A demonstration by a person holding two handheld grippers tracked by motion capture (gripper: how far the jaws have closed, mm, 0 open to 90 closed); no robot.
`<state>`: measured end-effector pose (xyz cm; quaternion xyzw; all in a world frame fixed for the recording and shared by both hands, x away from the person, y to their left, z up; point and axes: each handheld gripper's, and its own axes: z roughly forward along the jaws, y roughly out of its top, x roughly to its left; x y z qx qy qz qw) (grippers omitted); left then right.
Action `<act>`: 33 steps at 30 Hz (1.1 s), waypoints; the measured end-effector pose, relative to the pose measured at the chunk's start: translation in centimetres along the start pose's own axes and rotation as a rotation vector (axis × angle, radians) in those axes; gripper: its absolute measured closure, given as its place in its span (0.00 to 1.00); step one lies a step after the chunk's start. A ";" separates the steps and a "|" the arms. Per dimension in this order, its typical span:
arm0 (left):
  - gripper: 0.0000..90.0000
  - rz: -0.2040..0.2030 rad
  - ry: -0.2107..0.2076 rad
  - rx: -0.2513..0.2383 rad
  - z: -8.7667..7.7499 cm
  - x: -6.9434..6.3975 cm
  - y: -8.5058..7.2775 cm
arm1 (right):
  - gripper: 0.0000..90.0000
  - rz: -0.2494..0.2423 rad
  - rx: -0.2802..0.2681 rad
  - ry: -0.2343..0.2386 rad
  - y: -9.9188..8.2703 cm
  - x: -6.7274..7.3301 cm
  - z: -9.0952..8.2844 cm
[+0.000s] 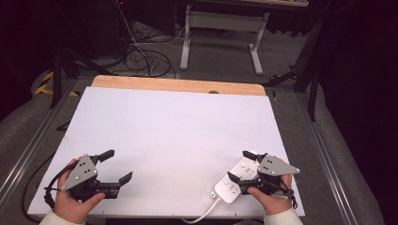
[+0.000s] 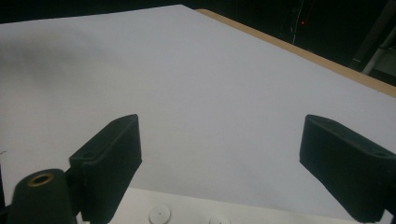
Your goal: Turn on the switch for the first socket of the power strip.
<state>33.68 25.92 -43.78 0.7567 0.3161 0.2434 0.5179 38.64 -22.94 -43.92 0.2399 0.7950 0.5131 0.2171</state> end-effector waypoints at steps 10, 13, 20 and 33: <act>0.13 0.005 0.001 -0.002 0.0 -0.1 0.1 | 0.15 -0.003 -0.003 0.001 0.1 0.0 -0.1; 0.13 0.015 0.008 -0.001 -0.1 -0.1 0.1 | 0.15 0.001 -0.012 0.004 0.1 0.1 0.0; 0.13 0.013 0.010 0.002 -0.2 -0.1 0.1 | 0.15 0.003 -0.031 0.012 0.2 0.1 -0.1; 0.12 0.015 0.029 0.009 -0.2 -0.2 0.2 | 0.26 0.001 -0.010 0.052 1.0 0.3 -0.2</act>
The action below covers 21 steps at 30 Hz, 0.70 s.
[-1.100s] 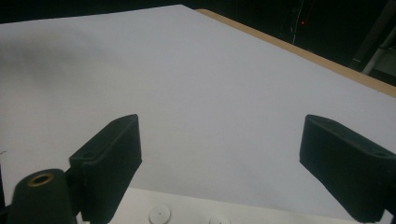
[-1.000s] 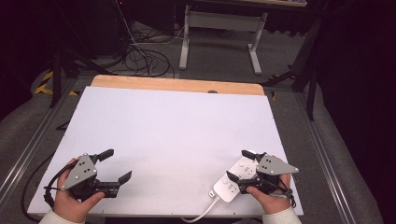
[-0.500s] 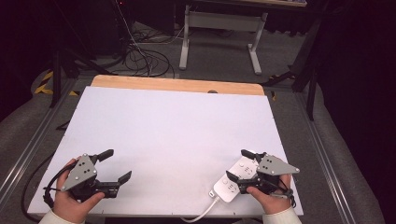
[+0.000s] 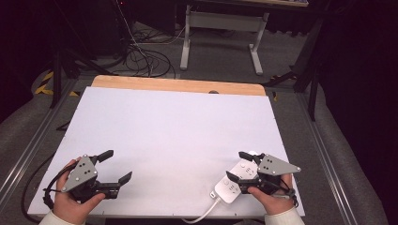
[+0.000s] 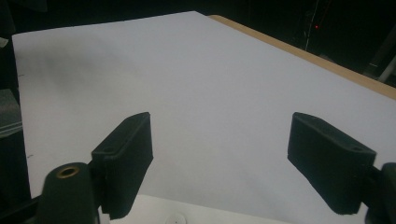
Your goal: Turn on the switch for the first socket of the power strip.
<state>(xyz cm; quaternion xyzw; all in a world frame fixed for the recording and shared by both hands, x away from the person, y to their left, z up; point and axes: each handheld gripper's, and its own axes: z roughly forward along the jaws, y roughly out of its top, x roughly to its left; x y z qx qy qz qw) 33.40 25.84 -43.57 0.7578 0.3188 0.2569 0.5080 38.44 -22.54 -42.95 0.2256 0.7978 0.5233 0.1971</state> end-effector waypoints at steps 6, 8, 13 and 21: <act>0.12 -0.006 0.002 -0.003 0.0 0.0 0.0 | 0.27 0.003 0.004 0.005 1.1 -0.1 0.0; 0.12 -0.003 0.003 -0.001 0.0 0.0 0.0 | 0.27 0.001 0.004 0.005 1.2 -0.1 0.1; 0.12 -0.002 0.001 0.003 0.0 0.0 0.0 | 0.26 -0.013 0.013 0.024 2.4 0.1 0.7; 0.13 0.000 0.001 0.006 0.0 0.1 -0.1 | 0.45 -0.015 0.041 0.076 3.0 0.1 0.9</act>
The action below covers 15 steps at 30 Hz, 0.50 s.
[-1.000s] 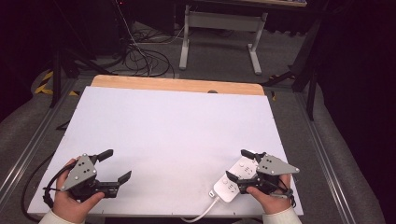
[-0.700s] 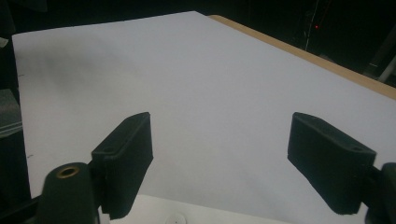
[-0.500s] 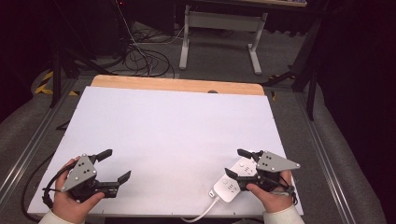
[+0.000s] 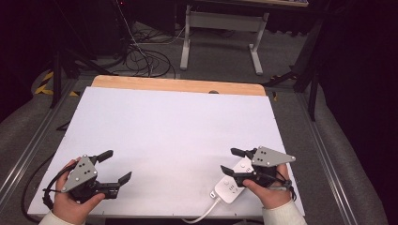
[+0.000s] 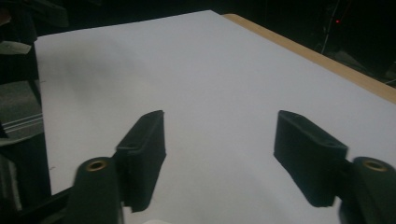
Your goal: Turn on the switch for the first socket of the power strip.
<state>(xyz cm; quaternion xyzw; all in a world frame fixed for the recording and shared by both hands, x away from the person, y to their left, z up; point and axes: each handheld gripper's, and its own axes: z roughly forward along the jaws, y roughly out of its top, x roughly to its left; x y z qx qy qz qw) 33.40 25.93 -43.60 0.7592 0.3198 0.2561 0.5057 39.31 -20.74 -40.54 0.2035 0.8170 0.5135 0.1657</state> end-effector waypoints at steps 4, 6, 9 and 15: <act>0.13 -0.001 0.002 -0.001 0.0 0.0 0.0 | 0.74 -0.025 0.046 0.056 0.3 -0.1 0.0; 0.13 -0.002 0.004 -0.001 0.0 0.0 0.0 | 0.87 -0.029 0.066 0.081 0.4 0.0 -0.1; 0.13 -0.002 0.005 -0.001 0.0 0.0 0.0 | 1.00 -0.058 0.082 0.084 0.7 0.1 -0.2; 0.13 -0.001 0.007 -0.001 0.0 0.0 -0.1 | 1.00 -0.075 0.115 0.059 0.8 0.0 -0.4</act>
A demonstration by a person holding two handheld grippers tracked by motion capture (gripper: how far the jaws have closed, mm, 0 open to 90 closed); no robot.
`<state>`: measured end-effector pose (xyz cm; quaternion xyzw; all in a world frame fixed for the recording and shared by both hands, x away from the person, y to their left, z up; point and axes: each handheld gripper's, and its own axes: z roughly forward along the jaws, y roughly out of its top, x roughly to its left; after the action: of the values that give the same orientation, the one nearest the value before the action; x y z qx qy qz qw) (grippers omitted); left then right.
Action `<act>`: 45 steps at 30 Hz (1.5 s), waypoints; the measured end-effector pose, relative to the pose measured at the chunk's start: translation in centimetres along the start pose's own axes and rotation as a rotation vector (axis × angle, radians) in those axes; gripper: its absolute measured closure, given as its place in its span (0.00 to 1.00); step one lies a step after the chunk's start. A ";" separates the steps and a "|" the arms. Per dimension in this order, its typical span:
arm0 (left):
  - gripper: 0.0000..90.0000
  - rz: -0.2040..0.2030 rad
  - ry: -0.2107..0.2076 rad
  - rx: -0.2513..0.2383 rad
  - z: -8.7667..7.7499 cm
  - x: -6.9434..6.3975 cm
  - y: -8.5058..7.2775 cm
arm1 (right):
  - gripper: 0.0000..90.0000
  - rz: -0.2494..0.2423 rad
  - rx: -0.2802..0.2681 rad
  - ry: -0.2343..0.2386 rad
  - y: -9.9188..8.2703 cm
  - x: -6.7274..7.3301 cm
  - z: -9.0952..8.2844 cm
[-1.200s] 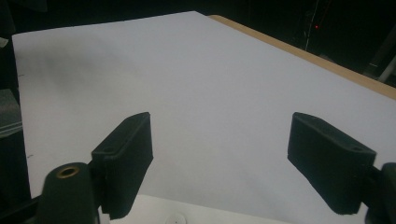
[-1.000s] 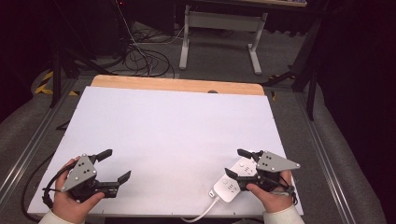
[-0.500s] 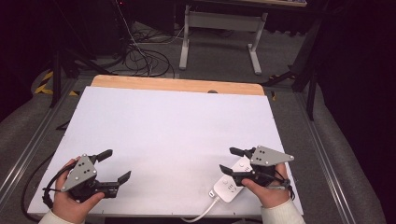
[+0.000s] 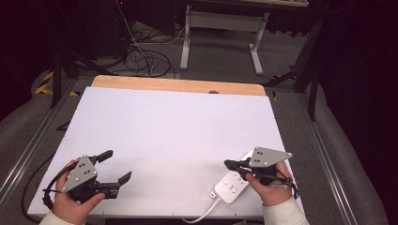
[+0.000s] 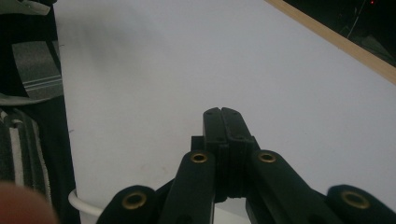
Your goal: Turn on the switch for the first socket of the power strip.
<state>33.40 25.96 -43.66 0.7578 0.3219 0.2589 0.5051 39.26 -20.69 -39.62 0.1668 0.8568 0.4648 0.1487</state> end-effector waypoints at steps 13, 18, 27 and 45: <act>0.14 -0.003 -0.004 0.004 0.0 0.0 0.0 | 1.00 -0.022 0.099 0.015 0.6 -0.1 0.2; 0.14 -0.014 -0.008 0.009 0.0 -0.1 -0.1 | 1.00 0.004 0.180 0.043 0.5 -0.1 0.9; 0.15 -0.013 -0.009 0.011 0.0 -0.1 0.0 | 1.00 0.009 0.254 0.064 -0.2 0.0 2.0; 0.15 -0.007 -0.008 0.019 0.0 -0.1 -0.1 | 1.00 0.003 0.359 0.078 -1.9 0.2 3.4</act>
<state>33.32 25.93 -43.71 0.7624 0.3249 0.2511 0.5001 40.23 -19.06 -42.97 0.1737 0.9308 0.3107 0.0827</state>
